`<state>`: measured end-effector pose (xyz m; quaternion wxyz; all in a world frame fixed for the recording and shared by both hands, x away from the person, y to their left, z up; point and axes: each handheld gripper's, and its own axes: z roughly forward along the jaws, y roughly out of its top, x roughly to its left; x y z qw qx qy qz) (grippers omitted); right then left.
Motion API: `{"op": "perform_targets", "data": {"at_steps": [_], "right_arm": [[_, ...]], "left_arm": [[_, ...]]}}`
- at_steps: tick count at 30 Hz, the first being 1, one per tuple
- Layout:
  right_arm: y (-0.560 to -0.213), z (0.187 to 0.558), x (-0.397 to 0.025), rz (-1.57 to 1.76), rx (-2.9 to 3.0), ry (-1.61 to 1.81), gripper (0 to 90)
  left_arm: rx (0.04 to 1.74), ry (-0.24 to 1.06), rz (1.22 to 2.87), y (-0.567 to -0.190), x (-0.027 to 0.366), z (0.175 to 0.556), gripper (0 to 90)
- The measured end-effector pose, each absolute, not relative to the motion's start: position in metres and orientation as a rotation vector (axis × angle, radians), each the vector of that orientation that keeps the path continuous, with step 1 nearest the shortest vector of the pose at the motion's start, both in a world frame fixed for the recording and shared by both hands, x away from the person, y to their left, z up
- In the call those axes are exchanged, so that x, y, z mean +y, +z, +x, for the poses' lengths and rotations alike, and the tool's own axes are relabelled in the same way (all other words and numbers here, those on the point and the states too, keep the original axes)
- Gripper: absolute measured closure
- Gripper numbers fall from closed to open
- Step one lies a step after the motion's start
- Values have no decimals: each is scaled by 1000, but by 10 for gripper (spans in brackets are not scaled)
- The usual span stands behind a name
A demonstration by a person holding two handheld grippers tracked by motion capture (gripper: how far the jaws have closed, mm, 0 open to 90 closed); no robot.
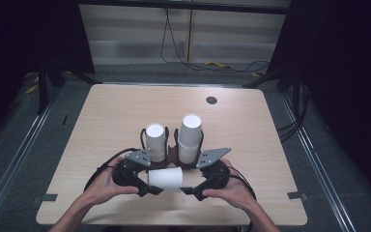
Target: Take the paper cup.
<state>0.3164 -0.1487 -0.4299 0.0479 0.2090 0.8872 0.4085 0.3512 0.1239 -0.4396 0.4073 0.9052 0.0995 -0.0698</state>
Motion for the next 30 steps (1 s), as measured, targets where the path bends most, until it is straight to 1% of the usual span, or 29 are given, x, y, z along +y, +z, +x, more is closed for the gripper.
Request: {"op": "perform_targets", "data": {"at_steps": [6, 9, 20, 22, 28, 30], "right_arm": [[-436, 314, -159, 680, 2668, 1323, 138], [-438, 315, -162, 702, 2654, 1348, 138], [-436, 313, -165, 696, 2592, 1498, 137], [-435, 312, -166, 678, 2578, 1529, 136], [-433, 312, -166, 657, 2553, 1595, 136], [-433, 312, -166, 650, 2549, 1612, 136]], "left_arm": [[265, -154, 2223, -438, 128, 350, 334], [277, -116, 2194, -438, 130, 348, 333], [238, -124, 2090, -439, 130, 344, 334], [228, -143, 2070, -441, 130, 344, 333], [219, -127, 2042, -442, 128, 342, 333], [219, -150, 2023, -443, 126, 341, 333]]}}
